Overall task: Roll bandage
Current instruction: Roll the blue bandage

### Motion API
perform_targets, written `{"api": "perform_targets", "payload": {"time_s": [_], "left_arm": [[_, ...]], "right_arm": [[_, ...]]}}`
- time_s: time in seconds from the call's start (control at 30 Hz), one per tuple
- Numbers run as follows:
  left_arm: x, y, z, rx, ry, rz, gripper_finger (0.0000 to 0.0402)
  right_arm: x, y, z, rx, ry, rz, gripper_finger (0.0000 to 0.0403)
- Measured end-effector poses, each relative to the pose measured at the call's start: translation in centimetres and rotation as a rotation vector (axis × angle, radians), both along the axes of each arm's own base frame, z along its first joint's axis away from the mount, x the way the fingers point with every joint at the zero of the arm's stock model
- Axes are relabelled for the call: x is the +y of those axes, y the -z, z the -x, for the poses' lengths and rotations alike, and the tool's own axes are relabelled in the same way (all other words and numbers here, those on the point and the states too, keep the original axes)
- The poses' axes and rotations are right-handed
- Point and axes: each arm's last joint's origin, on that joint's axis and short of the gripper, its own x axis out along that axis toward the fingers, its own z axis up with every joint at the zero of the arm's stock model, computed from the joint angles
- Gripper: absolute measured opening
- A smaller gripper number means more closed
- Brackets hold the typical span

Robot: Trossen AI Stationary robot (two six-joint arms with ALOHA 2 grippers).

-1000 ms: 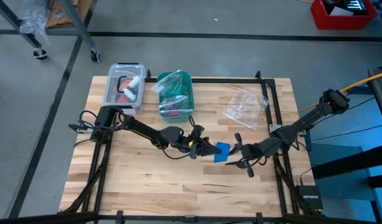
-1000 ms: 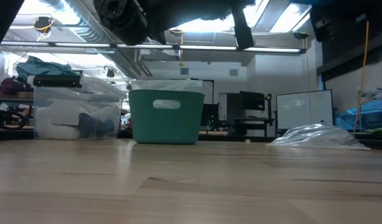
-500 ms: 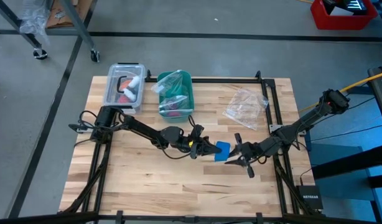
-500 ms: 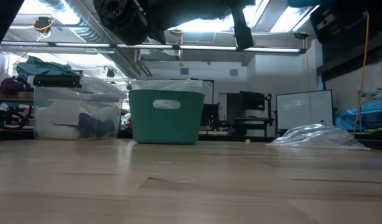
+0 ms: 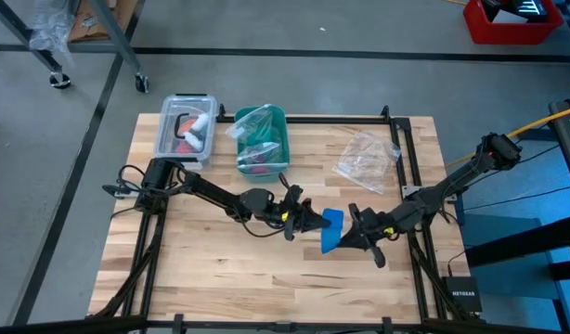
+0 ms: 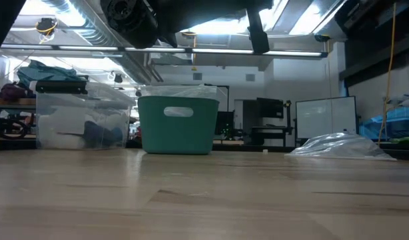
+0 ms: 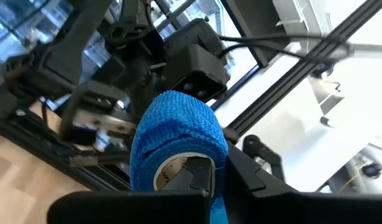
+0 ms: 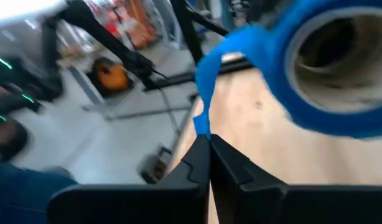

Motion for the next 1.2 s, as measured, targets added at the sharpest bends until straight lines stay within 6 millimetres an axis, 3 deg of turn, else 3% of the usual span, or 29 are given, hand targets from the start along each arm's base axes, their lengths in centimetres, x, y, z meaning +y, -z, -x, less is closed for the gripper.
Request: {"api": "perform_targets", "payload": {"time_s": [0.2,0.37,0.7,0.87,1.2], "left_arm": [[0.0,0.3,-0.1,0.019,-0.036,-0.058,0.0003],[-0.4,1.1,-0.2,0.119,-0.013,-0.04,0.0003],[-2.6,1.3,0.2,0.17,0.145,0.077,0.0003],[-3.5,1.6,0.4,0.242,0.239,0.216,0.0003],[-4.0,1.7,0.5,0.301,0.348,0.305,0.0003]], "right_arm": [[0.1,-1.7,0.0,-0.084,-0.008,-0.233,0.0004],[-0.2,-2.6,0.0,-0.156,0.057,-0.329,0.0003],[-0.5,-1.8,-0.2,-0.094,0.182,-0.282,0.0001],[-0.4,-1.3,-0.2,-0.055,0.186,-0.251,0.0001],[-0.2,-0.6,-0.1,0.011,0.117,-0.209,0.0023]]}}
